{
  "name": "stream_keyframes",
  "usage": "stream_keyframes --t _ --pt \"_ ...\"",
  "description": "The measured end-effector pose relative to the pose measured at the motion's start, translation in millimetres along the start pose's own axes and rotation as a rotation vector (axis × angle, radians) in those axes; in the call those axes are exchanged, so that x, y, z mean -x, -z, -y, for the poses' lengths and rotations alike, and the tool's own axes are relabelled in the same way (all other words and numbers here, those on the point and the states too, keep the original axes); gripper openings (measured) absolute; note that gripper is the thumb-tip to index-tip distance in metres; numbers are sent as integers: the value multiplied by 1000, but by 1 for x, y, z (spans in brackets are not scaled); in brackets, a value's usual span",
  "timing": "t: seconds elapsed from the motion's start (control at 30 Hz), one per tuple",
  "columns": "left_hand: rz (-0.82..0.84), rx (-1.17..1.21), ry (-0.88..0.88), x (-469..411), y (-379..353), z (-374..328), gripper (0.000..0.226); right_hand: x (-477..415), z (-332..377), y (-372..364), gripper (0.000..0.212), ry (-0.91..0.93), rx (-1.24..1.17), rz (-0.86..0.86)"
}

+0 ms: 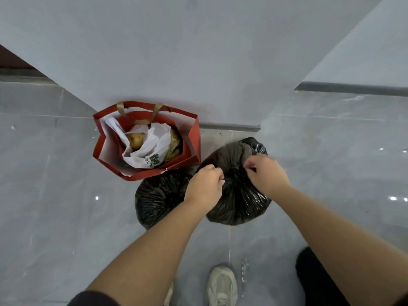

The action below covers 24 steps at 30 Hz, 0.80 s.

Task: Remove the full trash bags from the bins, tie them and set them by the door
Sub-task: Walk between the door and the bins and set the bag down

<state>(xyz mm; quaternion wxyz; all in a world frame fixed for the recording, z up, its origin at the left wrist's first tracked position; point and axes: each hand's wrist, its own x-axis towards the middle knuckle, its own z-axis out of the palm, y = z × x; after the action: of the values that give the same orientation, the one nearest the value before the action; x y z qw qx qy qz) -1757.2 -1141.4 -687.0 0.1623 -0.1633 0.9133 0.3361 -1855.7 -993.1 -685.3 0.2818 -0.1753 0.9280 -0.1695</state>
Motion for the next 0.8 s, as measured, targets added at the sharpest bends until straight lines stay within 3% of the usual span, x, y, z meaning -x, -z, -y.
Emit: stream_keyframes --t 0.1,0.23,0.3,0.63,0.8 --pt "-17 -31 20 -18 -14 13 20 -18 -7 -23 19 23 -63 -46" --pt "378 -265 71 -22 -47 40 66 -11 -22 -68 70 -56 -4 107" --pt "478 -369 75 -20 -62 50 76 -5 -29 -85 84 -100 2 155" --pt "426 -443 113 -40 -85 77 78 -33 -20 -113 77 -5 69 102" --pt "474 -454 110 -39 -71 67 74 -26 -21 -101 77 0 87 160"
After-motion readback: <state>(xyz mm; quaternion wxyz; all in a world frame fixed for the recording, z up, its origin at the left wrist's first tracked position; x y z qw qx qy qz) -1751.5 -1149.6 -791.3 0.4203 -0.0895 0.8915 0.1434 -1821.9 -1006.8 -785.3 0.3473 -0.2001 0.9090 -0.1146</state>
